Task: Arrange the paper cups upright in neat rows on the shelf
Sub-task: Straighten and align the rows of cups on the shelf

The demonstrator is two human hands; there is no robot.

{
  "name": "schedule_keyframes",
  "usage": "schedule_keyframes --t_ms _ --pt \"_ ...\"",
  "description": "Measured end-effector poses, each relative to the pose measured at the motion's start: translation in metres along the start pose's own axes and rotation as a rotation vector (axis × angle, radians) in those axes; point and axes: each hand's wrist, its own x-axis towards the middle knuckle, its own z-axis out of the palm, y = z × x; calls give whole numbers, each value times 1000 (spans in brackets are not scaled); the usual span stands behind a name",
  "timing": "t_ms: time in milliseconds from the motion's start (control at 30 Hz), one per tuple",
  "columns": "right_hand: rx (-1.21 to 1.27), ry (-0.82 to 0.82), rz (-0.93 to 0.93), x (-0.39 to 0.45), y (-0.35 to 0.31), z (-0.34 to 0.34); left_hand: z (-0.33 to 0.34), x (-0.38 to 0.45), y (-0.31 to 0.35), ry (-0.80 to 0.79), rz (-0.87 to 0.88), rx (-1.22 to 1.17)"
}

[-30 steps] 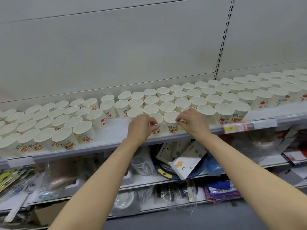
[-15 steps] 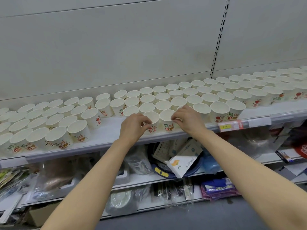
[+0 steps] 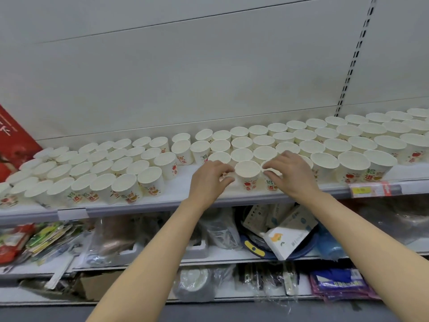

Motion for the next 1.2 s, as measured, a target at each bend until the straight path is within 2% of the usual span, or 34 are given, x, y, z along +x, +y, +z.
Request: schedule_keyframes --t_ms 133,267,400,533,933,1067,1200 --pt "7 55 -36 14 -30 17 -23 -17 -43 99 -41 150" --pt "14 80 -13 19 -62 39 -53 -40 -101 226 -197 255" --pt "30 57 49 13 -89 58 -72 -54 -150 146 -305 315" --pt "28 36 114 7 -114 74 -79 -57 -178 50 -218 362" --pt "-88 -44 277 46 -169 117 -108 -61 -185 53 -26 19" --pt "-162 -29 301 92 -153 131 -117 -59 -191 75 -36 -76" --pt "-234 -169 312 128 -129 148 -118 -59 -197 75 -59 -81"
